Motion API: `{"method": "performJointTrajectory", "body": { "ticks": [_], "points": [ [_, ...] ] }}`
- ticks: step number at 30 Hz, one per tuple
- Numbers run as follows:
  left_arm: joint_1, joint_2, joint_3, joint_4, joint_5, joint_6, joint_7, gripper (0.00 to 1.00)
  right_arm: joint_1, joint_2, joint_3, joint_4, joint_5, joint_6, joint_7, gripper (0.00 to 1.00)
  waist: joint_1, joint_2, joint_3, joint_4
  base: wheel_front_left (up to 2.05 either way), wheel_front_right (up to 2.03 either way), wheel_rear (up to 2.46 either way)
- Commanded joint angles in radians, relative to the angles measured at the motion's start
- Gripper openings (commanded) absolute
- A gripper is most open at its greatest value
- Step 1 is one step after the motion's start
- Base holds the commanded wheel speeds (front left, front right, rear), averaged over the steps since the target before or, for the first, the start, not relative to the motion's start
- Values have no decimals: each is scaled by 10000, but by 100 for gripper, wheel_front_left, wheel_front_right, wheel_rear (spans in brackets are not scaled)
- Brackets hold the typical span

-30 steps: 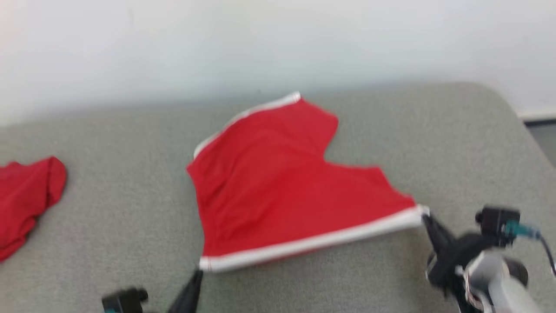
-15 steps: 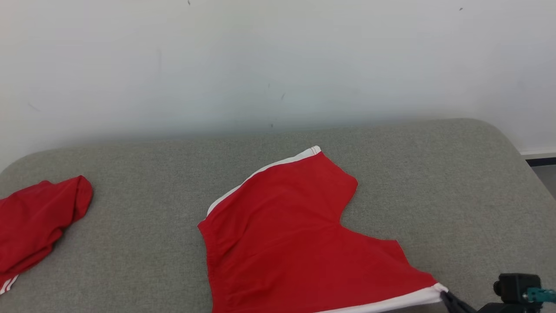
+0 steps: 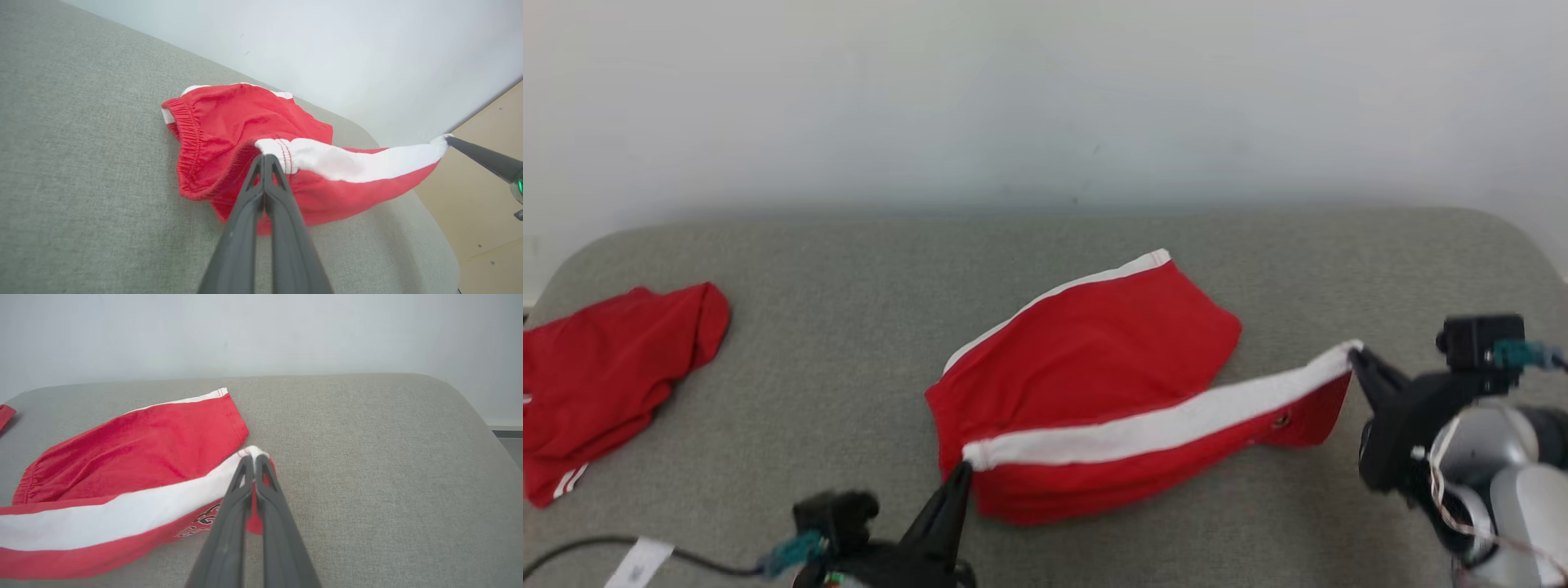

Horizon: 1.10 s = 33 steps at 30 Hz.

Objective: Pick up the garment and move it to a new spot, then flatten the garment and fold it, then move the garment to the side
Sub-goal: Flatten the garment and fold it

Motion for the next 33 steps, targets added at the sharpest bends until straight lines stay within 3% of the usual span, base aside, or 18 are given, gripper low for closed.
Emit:
{"method": "performJointTrajectory", "body": {
  "ticks": [1, 7, 13, 23, 33],
  "points": [
    [-539, -168, -73, 214, 137, -74, 150, 0, -521, -184, 87, 384, -79, -23, -162, 0, -1, 0, 487, 473, 0, 0, 0],
    [-2414, -885, -204, 1311, 299, -174, 708, 0, -2573, -929, 770, 2317, -336, -23, -1063, 0, -1, 0, 1232, 1161, 0, 0, 0],
    [-3774, -1309, -200, 2480, 526, -144, 698, 0, -4273, -1270, 1481, 4144, -356, -23, -1914, 0, -1, 0, 1896, 1526, 0, 0, 0],
    [-5144, -1724, -109, 3874, 557, -343, 489, 0, -6263, -1077, 2142, 6598, -373, -23, -2978, 0, -1, 0, 2530, 1879, 0, 0, 0],
    [-6086, -2002, -150, 4917, 520, -546, 317, 0, -7942, -786, 1748, 8628, -1157, -23, -4382, 0, -1, 0, 3107, 2120, 0, 0, 0]
  ]
}}
